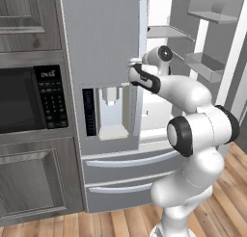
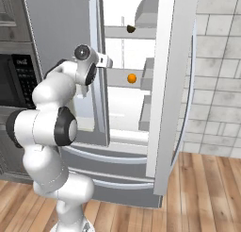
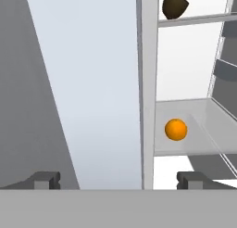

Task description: Retrieve the kiwi and orange from the fridge and place them into the bowl on the dining table.

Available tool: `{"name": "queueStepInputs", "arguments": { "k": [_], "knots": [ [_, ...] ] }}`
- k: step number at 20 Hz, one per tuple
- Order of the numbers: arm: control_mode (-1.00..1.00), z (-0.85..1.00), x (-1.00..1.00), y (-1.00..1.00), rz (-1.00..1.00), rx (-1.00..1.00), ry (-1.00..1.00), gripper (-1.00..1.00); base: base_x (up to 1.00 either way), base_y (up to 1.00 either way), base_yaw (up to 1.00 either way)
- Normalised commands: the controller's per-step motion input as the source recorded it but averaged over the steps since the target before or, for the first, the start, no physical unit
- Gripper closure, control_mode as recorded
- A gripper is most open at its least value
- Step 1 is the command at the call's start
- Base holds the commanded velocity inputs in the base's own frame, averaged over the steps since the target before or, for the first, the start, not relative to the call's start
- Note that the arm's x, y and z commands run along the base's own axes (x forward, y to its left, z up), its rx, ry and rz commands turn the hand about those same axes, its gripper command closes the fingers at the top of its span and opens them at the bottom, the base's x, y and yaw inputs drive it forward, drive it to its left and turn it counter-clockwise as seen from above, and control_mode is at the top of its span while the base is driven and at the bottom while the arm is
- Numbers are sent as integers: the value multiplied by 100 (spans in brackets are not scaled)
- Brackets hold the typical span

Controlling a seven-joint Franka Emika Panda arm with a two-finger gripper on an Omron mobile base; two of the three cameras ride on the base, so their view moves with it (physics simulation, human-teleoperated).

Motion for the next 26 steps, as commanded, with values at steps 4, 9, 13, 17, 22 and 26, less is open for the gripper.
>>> {"name": "queueStepInputs", "arguments": {
  "k": [4, 9, 13, 17, 22, 26],
  "knots": [
    [-100, -8, 67, 0, -1, 0, 0, -100, 0, 0, 0],
    [-100, -16, 72, 0, 0, 0, 0, 100, 0, 0, 0],
    [-100, 0, 36, 0, -1, 0, 7, 100, 0, 0, 0],
    [-100, 7, -4, 0, 0, 0, 21, 100, 0, 0, 0],
    [-100, 6, -73, 3, 0, 0, 7, 100, 0, 0, 0],
    [-100, 0, -100, 21, 0, 0, -1, 100, 0, 0, 0]
  ]
}}
